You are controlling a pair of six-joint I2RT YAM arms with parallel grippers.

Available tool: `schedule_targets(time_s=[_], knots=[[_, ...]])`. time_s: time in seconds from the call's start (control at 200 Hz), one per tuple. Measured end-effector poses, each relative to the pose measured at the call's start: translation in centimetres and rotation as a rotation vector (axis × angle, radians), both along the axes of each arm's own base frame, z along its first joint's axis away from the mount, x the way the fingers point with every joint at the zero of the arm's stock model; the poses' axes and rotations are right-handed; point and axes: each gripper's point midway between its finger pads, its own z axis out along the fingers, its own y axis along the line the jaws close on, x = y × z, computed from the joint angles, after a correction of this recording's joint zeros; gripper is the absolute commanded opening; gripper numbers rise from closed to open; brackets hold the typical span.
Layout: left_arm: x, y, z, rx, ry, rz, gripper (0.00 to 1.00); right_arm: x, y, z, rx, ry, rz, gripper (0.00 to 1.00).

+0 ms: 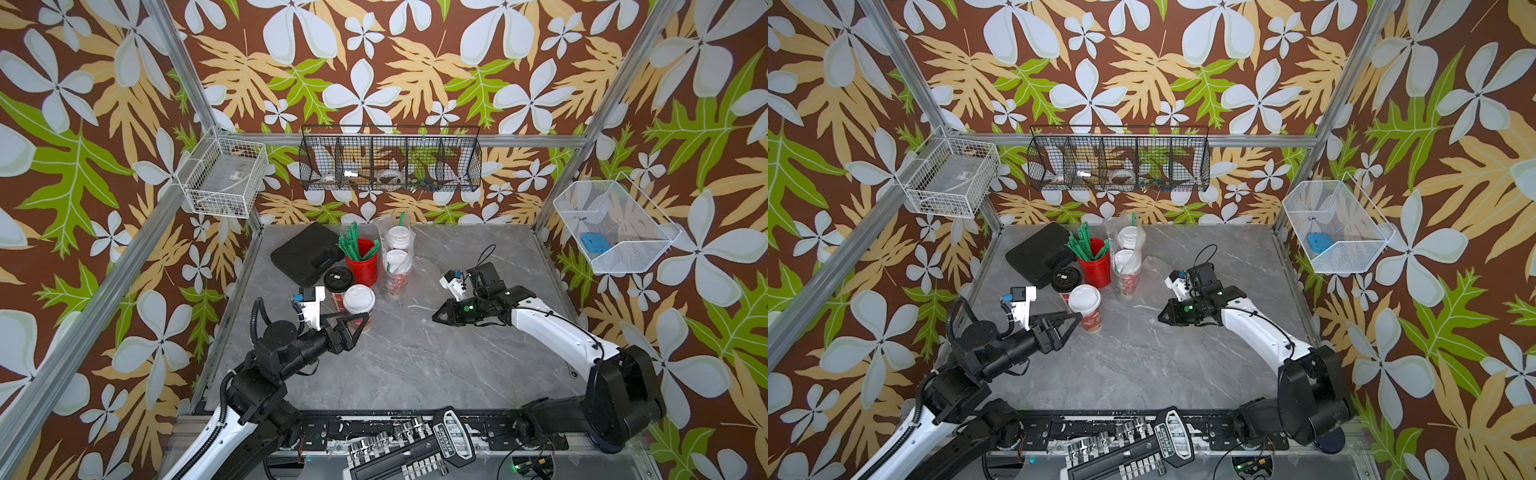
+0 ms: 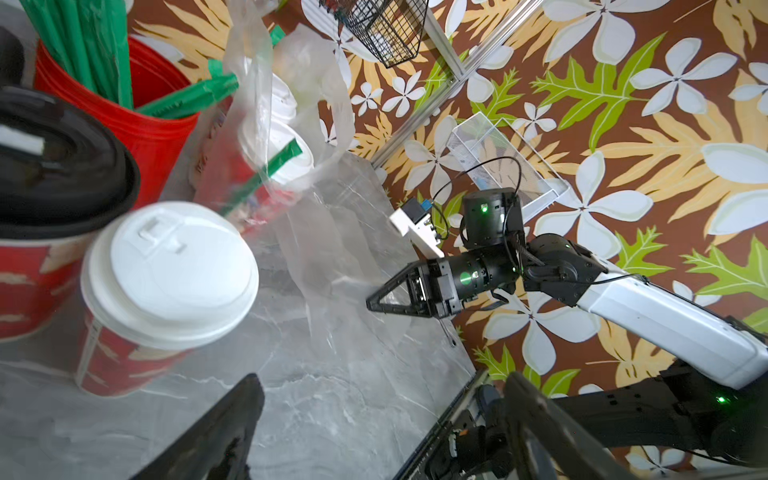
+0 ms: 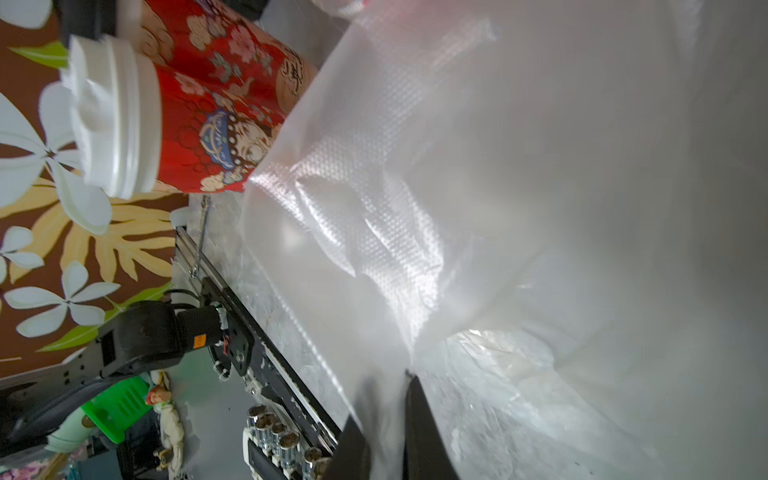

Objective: Pack milk tea into plastic carrier bags
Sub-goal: Pick up the plastic carrier bag from the center of the board.

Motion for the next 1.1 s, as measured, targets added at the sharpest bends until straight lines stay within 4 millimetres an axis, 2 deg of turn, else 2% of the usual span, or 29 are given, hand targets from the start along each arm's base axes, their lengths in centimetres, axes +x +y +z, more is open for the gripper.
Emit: schedule_targets(time_s=[0.15,0.31,0.601,0.721,0.926,1.096], knots=[[-1.6,-0.9,-3.2,-0.020,0.080,-0.041,0.90,-0.1,0.2,2.0,0.059,-0.037,-0.055,0.13],[-2.8,-3.3,-5.5,0.022,0.139,-0.111,0.91,-0.1,0.7,4.2,0.104,-0.077,-0.082,0.13],[-2.4,-7.2,-9.4,0.091,0.179,-0.144,0.95,0.1,0.8,7.3,0.144,-0.139,-0.118,0.13],[-1.8,-8.4,-9.2,0.058,0.166,-0.142,0.96,-0.1,0.7,7.7,0.151,-0.141,-0.130,0.13],[-0.4,-10.5,-7.0,-0.022,0.109,-0.140,0.98,-0.8,0.8,7.2,0.153,-0.122,-0.135,0.13],[0.7,-13.1,-6.7,-0.030,0.102,-0.155,0.93,-1.2,1.1,7.6,0.160,-0.134,-0.133,0.13]])
